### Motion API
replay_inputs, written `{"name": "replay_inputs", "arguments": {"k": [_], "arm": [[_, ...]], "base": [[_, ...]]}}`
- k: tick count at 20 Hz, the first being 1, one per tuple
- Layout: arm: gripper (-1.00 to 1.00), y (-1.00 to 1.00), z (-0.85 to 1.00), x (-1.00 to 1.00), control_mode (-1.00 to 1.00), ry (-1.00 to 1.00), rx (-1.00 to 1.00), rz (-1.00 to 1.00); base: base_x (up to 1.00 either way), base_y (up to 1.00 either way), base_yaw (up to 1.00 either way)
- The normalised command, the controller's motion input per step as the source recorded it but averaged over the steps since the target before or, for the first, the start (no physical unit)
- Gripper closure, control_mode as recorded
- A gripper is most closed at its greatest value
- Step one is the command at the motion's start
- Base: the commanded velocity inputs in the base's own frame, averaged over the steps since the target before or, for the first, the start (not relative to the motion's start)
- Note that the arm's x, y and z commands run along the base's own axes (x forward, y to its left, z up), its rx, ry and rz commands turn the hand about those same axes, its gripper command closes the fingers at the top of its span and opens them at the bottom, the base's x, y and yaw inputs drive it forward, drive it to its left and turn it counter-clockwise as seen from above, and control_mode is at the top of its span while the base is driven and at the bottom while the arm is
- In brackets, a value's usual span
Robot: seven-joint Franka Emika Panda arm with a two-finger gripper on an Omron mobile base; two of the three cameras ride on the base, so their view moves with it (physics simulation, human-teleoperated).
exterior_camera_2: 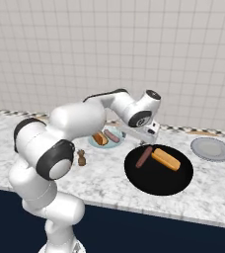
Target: Place one bun and one sausage from the bowl on each plate.
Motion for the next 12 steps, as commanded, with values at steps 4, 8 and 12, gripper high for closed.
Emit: {"name": "replay_inputs", "arguments": {"k": [4, 8, 12], "arm": [[-1.0, -0.95, 0.05, -0.05, -1.0, 0.05, 0.42, -0.34], [-1.0, -0.33, -0.3, 0.25, -1.0, 0.07, 0.17, -0.15], [-1.0, -0.13, -0.55, 0.02, -1.0, 0.04, 0.0, -0.12]], "base": [[0.0, 0.0, 0.0], [0.0, 0.0, 0.0], [0.0, 0.0, 0.0]]}}
